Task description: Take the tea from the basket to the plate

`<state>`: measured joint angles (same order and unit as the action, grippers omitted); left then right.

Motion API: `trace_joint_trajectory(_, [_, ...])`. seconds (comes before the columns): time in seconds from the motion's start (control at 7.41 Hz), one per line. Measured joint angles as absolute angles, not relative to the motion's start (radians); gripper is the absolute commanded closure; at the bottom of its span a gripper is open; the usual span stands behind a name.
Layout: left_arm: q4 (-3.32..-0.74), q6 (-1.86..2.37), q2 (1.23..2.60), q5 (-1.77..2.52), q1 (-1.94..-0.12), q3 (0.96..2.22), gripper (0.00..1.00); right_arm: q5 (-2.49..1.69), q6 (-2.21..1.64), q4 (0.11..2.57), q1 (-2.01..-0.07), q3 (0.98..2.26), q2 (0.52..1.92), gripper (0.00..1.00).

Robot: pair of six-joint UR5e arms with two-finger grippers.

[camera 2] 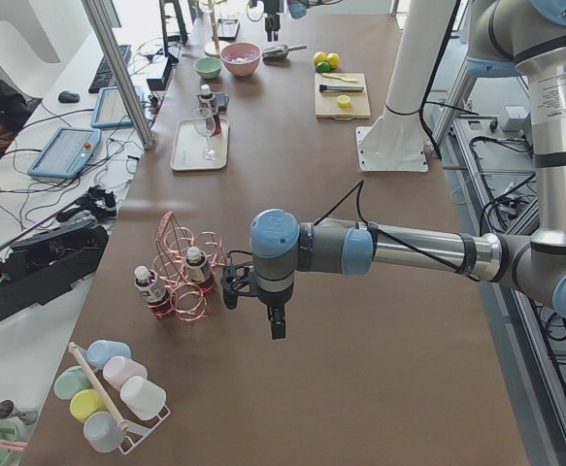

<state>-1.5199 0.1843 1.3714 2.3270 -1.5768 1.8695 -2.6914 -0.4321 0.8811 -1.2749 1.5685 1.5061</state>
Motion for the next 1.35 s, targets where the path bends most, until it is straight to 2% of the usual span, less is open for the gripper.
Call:
trace_joint_trajectory(0.54, [-1.522,0.178,1.364,2.327,-1.578,1.866,0.01,-2.509,-0.394,1.257,-1.376,1.576,1.516,0.00])
trace_joint_trajectory(0.94, [-1.523,0.178,1.362,2.327,-1.578,1.864,0.01,-2.328,-0.168,1.677,-1.470,1.614,1.516,0.00])
trace_joint_trajectory(1.35, [-1.523,0.178,1.357,2.327,-1.581,1.868,0.01,-2.286,-0.075,1.810,-1.572,1.626,1.564,0.00])
